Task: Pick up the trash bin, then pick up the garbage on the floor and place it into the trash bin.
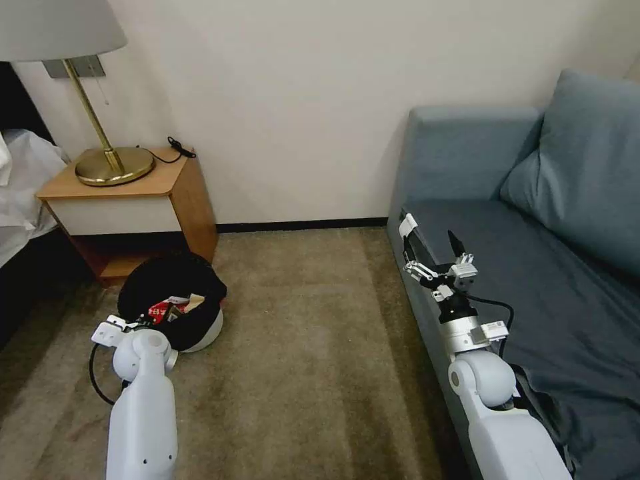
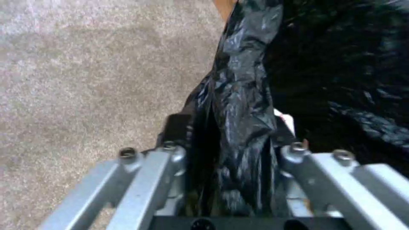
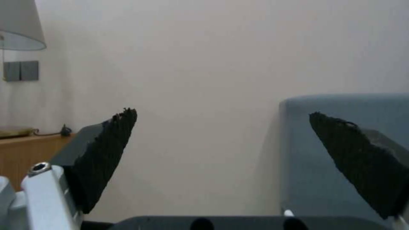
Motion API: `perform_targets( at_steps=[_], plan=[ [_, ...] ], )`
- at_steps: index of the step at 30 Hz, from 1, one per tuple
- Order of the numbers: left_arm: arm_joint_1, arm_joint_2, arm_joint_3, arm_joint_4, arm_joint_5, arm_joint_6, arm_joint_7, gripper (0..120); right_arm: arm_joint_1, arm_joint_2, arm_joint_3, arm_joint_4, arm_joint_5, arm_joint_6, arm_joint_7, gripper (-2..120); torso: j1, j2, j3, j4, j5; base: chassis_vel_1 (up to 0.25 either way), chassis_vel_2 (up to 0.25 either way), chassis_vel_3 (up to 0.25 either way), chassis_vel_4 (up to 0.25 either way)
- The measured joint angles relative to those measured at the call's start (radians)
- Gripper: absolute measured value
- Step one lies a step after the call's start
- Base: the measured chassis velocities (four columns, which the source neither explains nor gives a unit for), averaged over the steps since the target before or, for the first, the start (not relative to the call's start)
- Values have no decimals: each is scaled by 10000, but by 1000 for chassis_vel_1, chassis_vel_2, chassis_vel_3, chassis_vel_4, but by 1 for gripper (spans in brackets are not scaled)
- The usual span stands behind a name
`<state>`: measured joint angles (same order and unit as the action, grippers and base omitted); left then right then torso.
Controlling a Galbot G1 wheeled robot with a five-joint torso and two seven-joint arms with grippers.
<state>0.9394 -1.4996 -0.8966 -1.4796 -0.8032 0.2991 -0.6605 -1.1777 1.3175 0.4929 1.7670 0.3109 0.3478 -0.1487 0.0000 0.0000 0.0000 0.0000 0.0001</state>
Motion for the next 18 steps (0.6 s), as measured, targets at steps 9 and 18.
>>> perform_targets(
  at_steps=[9, 18],
  plan=[
    [635, 81, 131, -1331, 328, 331, 267, 69, -24, -78, -141, 106, -90, -450, 313, 100, 0, -1, 0, 0, 0, 0, 0, 0, 0],
    [1976, 435, 264, -3250, 3112, 663, 4489, 99, 547, -139, -975, 32, -224, -1700, 1578, 100, 0, 0, 0, 2, -1, 0, 0, 0, 0]
  ],
)
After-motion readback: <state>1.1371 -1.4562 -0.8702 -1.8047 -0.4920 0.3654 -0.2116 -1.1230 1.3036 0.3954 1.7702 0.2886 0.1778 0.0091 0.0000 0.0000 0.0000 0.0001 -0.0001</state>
